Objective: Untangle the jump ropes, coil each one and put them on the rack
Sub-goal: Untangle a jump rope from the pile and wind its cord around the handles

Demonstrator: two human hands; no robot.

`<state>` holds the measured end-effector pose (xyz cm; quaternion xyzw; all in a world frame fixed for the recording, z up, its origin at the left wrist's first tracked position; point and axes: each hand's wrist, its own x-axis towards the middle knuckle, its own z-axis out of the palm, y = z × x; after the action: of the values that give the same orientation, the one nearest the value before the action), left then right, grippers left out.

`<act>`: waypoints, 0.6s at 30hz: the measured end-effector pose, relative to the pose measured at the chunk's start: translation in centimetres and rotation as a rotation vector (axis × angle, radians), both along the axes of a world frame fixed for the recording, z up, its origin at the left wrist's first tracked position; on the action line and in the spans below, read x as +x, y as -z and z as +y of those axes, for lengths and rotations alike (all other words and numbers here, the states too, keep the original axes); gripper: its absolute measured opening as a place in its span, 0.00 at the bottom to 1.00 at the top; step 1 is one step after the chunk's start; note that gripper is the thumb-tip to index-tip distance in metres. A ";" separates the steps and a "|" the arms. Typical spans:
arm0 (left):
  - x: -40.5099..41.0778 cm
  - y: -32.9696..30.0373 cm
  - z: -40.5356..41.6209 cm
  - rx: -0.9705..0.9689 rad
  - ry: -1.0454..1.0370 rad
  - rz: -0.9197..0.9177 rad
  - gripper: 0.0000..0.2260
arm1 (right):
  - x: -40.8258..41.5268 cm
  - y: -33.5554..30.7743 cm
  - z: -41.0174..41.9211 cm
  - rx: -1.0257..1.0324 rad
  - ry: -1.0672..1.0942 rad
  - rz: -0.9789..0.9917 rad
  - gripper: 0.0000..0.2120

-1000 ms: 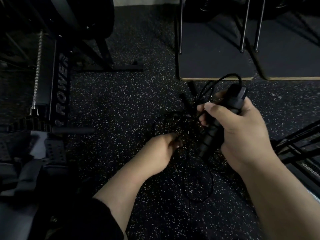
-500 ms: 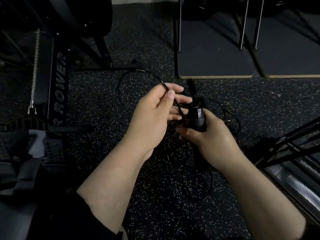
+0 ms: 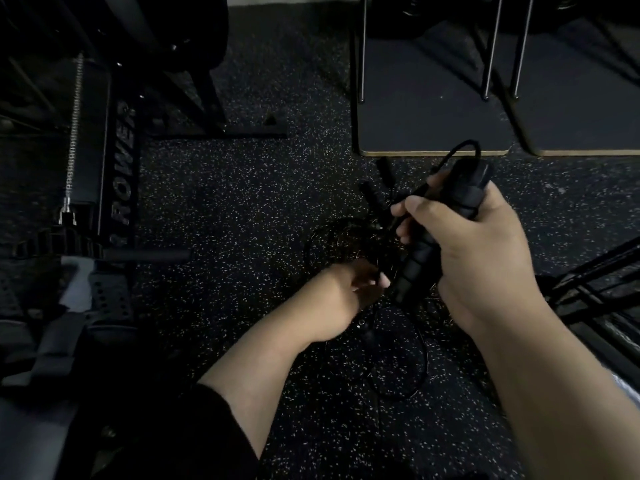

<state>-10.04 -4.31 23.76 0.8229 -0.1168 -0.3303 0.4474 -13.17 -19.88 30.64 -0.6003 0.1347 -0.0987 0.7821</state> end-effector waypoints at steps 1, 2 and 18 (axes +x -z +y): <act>0.0 0.3 -0.1 0.007 -0.026 -0.017 0.08 | 0.0 -0.1 0.0 0.013 -0.003 -0.003 0.10; 0.0 0.4 -0.2 -0.006 -0.061 -0.029 0.10 | 0.0 -0.2 -0.1 0.010 -0.008 -0.002 0.10; 2.1 -5.8 -0.9 -0.680 -0.498 0.019 0.12 | -0.5 3.6 -0.1 -0.474 -0.165 0.233 0.07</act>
<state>-7.98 -5.20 29.60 0.6285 -0.0123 -0.1624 0.7606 -13.70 -20.00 27.00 -0.7827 0.1473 0.0063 0.6047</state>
